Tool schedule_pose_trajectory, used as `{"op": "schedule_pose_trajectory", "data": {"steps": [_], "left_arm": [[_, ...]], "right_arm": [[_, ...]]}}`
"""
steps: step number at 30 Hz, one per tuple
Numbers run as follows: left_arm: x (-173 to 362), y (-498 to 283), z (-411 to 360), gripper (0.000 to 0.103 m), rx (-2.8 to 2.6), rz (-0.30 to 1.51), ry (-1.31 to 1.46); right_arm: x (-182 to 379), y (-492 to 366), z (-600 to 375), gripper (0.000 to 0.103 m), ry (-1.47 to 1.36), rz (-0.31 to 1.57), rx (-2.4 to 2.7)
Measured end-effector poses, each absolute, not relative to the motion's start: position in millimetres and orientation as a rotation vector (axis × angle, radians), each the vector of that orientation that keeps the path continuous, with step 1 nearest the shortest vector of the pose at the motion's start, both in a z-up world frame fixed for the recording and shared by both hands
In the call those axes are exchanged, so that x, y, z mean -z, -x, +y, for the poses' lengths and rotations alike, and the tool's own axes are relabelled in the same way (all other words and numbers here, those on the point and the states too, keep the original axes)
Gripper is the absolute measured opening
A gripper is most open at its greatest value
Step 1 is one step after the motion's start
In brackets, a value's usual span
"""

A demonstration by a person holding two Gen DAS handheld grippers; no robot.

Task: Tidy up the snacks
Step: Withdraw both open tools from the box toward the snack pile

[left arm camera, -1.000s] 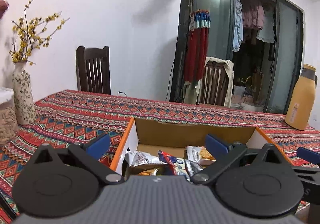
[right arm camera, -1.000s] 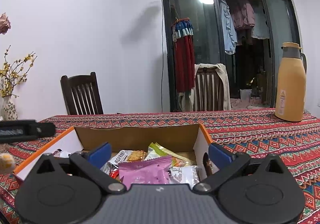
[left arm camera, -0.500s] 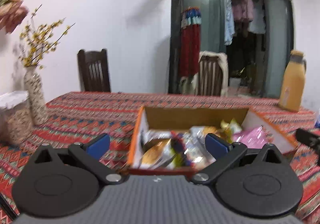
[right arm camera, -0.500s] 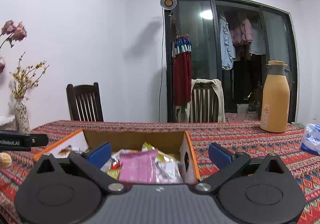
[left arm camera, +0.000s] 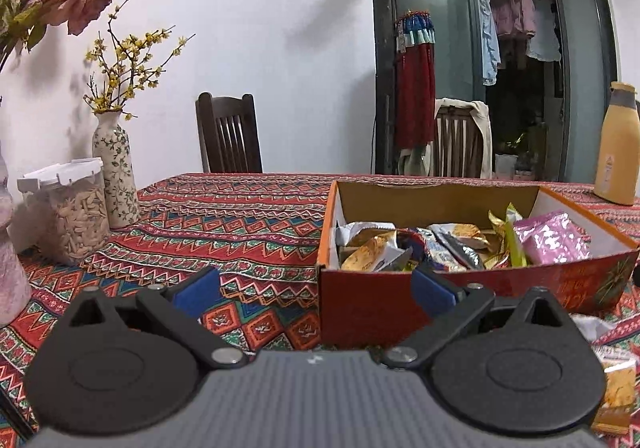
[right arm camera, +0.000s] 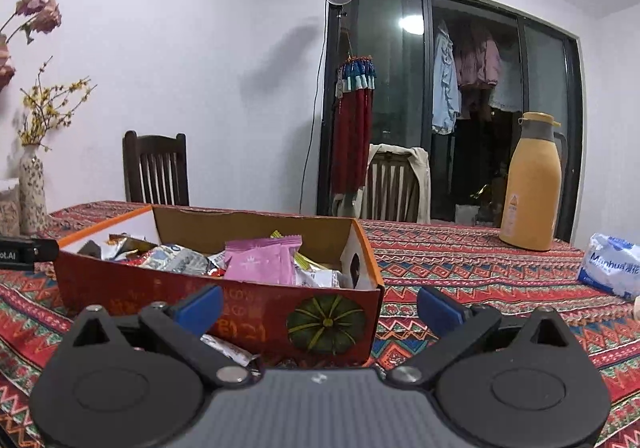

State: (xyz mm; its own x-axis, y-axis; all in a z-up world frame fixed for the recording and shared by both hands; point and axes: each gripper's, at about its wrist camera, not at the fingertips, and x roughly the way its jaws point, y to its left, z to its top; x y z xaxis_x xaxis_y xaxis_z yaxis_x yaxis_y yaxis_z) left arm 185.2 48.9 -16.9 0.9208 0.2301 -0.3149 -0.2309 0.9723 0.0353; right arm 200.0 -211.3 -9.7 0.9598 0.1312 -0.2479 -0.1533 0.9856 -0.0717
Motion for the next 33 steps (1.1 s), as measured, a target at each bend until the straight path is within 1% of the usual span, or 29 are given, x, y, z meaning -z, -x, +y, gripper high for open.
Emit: {"op": "schedule_pose_trajectory", "data": {"steps": [9,17,31,33], "left_arm": [[27,-176,39,0.103,-0.264,0.283,-0.045],[24,-167,47,0.103,-0.270,0.233,0.002],[25,-163,45,0.103,-0.178,0.211,-0.003],[25,-162,46,0.103,-0.168,0.209,0.006]], "right_arm": [[8,-197,-210,0.103,0.106,0.218,-0.158],[8,-198,-211,0.103,0.104,0.218,-0.189],[10,-204,-208,0.103,0.104,0.276,-0.181],[10,-201,-208,0.103,0.088,0.313,-0.186]]}}
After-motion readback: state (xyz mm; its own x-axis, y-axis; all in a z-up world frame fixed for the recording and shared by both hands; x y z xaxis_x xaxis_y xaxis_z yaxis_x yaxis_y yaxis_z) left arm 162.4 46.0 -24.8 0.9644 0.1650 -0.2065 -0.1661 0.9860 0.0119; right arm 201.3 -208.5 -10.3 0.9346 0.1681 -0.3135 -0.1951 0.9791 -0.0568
